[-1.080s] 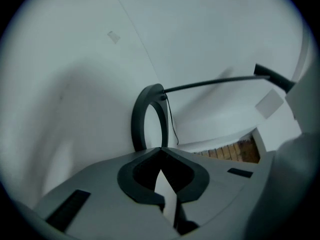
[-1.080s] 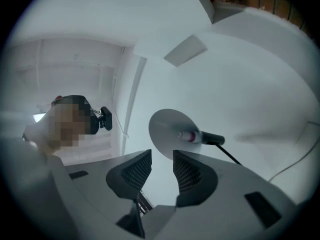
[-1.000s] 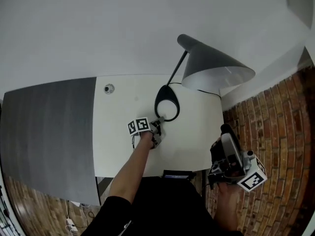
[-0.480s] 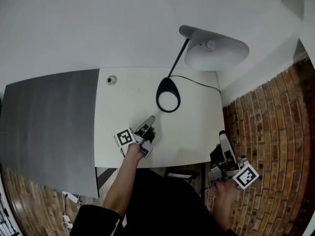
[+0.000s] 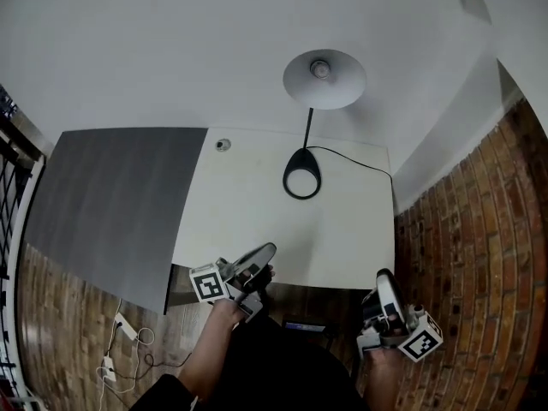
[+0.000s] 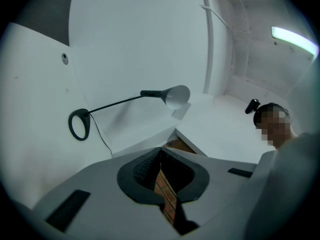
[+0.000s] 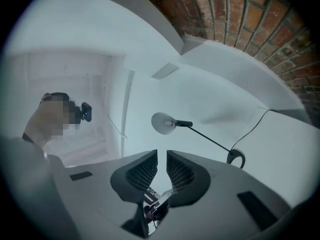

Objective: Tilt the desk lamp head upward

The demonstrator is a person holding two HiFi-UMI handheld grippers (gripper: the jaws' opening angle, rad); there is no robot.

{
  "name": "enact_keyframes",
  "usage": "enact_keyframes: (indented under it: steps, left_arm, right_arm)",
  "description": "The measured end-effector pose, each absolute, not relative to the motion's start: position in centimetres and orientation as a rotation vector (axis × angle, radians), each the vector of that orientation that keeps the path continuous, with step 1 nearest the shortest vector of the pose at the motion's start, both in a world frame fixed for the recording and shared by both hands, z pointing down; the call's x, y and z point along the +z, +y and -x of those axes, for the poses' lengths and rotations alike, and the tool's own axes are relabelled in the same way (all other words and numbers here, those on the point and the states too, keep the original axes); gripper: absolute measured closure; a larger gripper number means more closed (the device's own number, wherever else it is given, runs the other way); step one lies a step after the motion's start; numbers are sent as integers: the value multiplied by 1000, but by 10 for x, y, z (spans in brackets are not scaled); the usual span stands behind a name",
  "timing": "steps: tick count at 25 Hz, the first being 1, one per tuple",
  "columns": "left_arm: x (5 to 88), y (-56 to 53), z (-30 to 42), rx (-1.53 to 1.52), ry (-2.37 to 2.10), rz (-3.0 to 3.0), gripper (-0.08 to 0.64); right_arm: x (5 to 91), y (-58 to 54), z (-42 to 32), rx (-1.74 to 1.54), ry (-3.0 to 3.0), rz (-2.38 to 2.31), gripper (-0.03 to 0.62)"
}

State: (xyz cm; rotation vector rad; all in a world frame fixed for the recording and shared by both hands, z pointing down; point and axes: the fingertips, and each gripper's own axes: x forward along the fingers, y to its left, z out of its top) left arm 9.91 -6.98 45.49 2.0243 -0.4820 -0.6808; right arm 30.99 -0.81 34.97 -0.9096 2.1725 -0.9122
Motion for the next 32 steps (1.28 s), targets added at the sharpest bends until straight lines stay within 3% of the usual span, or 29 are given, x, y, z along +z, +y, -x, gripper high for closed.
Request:
enact_keyframes:
  steps: [8,20,28,32]
  left_arm:
    - [419,37,-120,-633,-514,-2104,549]
    - [370,59,-134,-673,-424,-2152,548]
    - [383,74,-76,-780,-421,-2051,545]
    - [382,74,-36,-855,-402,-2026,486]
  right_arm:
    - [374,63,-273,-1001,2239,618,577]
    - [340,87,-284,-797,2304,583,578]
    - [340,94,-229,-861,2335,576,578]
    - [339,97,-189,-884,2364,574,578]
